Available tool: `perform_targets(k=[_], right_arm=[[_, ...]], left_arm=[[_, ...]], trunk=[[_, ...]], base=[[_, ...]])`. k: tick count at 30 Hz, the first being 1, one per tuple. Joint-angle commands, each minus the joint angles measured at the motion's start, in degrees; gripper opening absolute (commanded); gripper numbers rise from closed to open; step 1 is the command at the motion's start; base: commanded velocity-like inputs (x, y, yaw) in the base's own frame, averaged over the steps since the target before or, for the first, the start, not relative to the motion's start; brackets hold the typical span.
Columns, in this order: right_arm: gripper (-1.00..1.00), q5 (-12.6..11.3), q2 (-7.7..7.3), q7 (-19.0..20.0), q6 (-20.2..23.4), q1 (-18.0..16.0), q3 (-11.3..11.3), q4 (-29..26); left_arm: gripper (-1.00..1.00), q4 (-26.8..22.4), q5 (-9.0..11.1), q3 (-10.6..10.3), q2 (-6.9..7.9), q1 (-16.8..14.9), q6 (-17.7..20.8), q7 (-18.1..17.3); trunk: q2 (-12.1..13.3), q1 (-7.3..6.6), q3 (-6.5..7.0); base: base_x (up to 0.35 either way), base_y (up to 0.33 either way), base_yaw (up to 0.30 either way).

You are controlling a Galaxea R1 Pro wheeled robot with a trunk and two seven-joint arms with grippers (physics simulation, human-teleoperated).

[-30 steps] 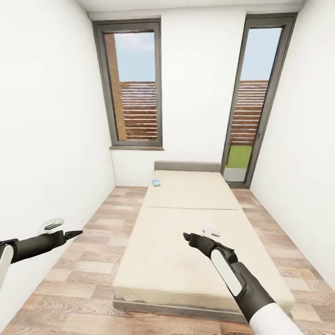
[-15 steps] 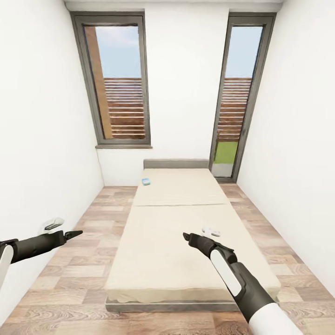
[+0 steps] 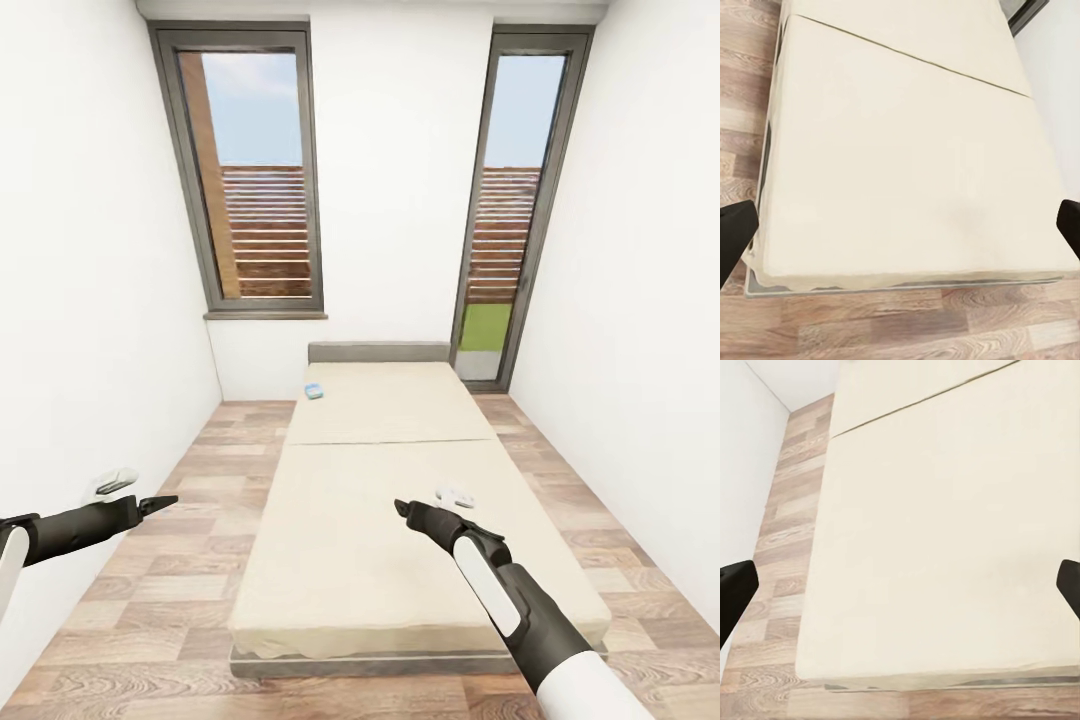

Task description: Put all the toys in the child's room - the three board games (two on the bed and one on the table), the two jigsaw puzzles on the table, and the tennis ball on the table - inside the toy box on the table in the child's room.

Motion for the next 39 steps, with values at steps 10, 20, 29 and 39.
perform_targets(k=[10, 20, 29, 39], right_arm=[[1.0, -0.66, -0.08, -0.33, -2.35, -0.14, 0.21, 0.03], [1.0, -0.68, -0.06, -0.2, -3.1, -0.22, 0.21, 0.06], [1.0, -0.69, 0.0, -0.19, -3.19, -0.24, 0.21, 0.06], [1.0, -0.67, 0.14, -0.19, -3.19, -0.24, 0.34, 0.06]], left_arm=[[1.0, -0.01, 0.09, 0.13, -0.04, -0.09, 0.31, -0.19], [1.0, -0.01, 0.09, 0.15, -0.04, -0.06, 0.31, -0.19], [1.0, -0.01, 0.1, 0.15, -0.04, -0.07, 0.31, -0.18], [1.0, -0.01, 0.1, 0.15, -0.04, -0.08, 0.31, -0.19]], trunk=[[-0.14, 0.04, -0.14], [-0.14, 0.04, -0.14], [-0.14, 0.04, -0.14], [-0.14, 0.04, -0.14]], base=[[0.064, 0.041, -0.001], [0.164, 0.103, -0.005], [0.022, 0.011, -0.079], [0.108, 0.053, -0.025]])
